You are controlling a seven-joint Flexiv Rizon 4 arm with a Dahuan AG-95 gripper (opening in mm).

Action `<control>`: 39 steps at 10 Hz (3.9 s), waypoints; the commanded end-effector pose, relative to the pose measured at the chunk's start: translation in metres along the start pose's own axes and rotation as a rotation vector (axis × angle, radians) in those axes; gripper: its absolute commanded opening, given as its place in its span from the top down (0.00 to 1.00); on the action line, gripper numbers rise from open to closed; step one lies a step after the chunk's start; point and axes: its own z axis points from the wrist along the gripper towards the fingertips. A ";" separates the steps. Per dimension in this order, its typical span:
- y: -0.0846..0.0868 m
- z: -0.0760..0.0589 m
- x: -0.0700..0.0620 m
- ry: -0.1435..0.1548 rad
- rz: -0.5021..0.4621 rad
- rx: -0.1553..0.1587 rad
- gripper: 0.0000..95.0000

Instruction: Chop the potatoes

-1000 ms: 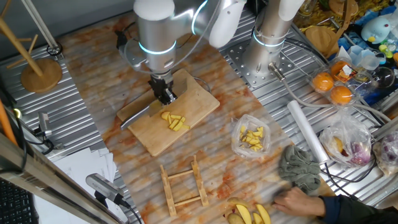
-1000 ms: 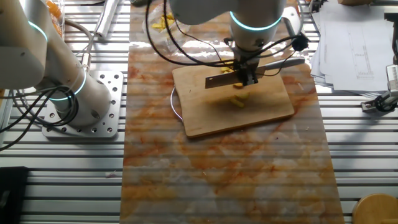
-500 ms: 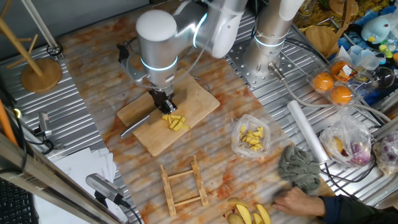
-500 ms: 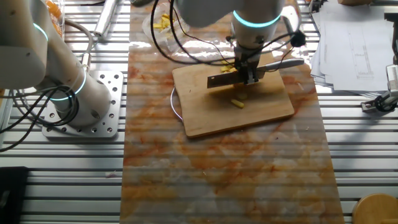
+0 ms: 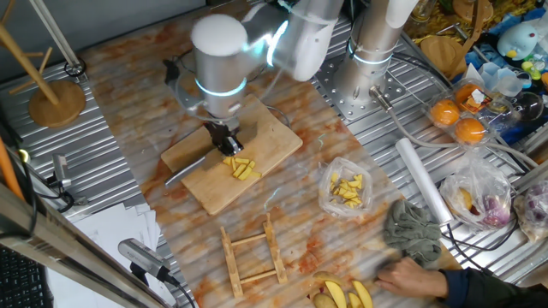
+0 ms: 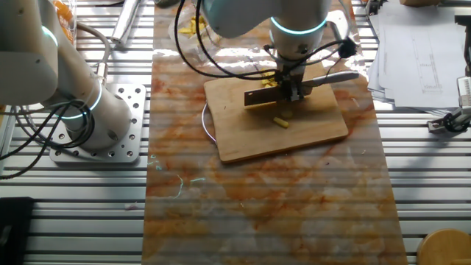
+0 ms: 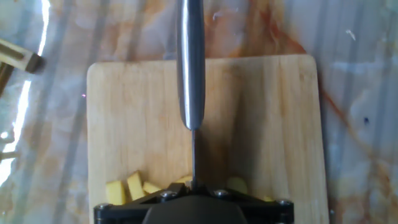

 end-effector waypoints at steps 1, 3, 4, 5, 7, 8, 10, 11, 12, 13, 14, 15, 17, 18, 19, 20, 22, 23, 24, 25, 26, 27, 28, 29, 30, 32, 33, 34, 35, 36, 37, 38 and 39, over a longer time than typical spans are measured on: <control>-0.004 -0.023 0.005 -0.006 -0.005 0.002 1.00; -0.003 -0.023 0.005 -0.006 -0.006 0.000 1.00; -0.001 -0.021 0.005 -0.004 -0.009 -0.002 1.00; 0.002 -0.017 0.007 -0.004 -0.008 -0.001 1.00; 0.006 -0.010 0.008 -0.004 -0.009 0.008 1.00; 0.007 -0.007 0.008 -0.005 -0.010 0.013 1.00; 0.007 -0.001 0.009 -0.009 -0.010 0.014 1.00; 0.008 0.001 0.009 -0.012 -0.010 0.015 1.00; 0.010 0.004 0.009 -0.012 -0.008 0.016 1.00; 0.012 0.006 0.009 -0.012 -0.008 0.018 1.00; 0.013 0.012 0.008 -0.009 -0.010 0.031 1.00; 0.013 0.015 0.008 -0.007 -0.014 0.035 1.00; 0.007 0.033 0.005 -0.008 -0.017 0.051 1.00; 0.006 0.037 0.005 0.023 -0.013 0.042 1.00; 0.007 0.034 0.006 0.018 -0.005 0.013 1.00; 0.009 0.025 0.008 -0.006 -0.009 0.034 1.00; 0.002 -0.005 0.011 0.011 -0.023 0.035 1.00; -0.007 -0.021 0.014 0.009 -0.024 0.017 1.00; -0.010 -0.024 0.017 0.003 -0.021 0.014 1.00; -0.010 -0.025 0.018 0.008 -0.006 0.012 1.00; -0.009 -0.023 0.017 0.007 0.002 0.011 1.00; -0.007 -0.021 0.015 0.008 0.007 0.017 1.00; -0.006 -0.020 0.014 0.007 0.019 0.015 1.00; -0.005 -0.021 0.015 0.004 0.023 0.010 1.00; -0.003 -0.022 0.014 0.004 0.051 0.004 1.00; 0.003 -0.025 0.013 0.002 0.081 -0.005 1.00; 0.005 -0.029 0.015 0.005 0.079 -0.006 1.00; 0.008 -0.033 0.015 0.013 0.073 -0.010 1.00; 0.015 -0.035 0.014 0.009 0.062 -0.033 1.00; 0.021 -0.037 0.013 0.008 0.046 -0.042 1.00; 0.032 -0.039 0.010 -0.002 0.017 -0.061 1.00; 0.043 -0.040 0.009 0.009 -0.012 -0.066 1.00; 0.057 -0.037 0.005 0.023 -0.056 -0.071 1.00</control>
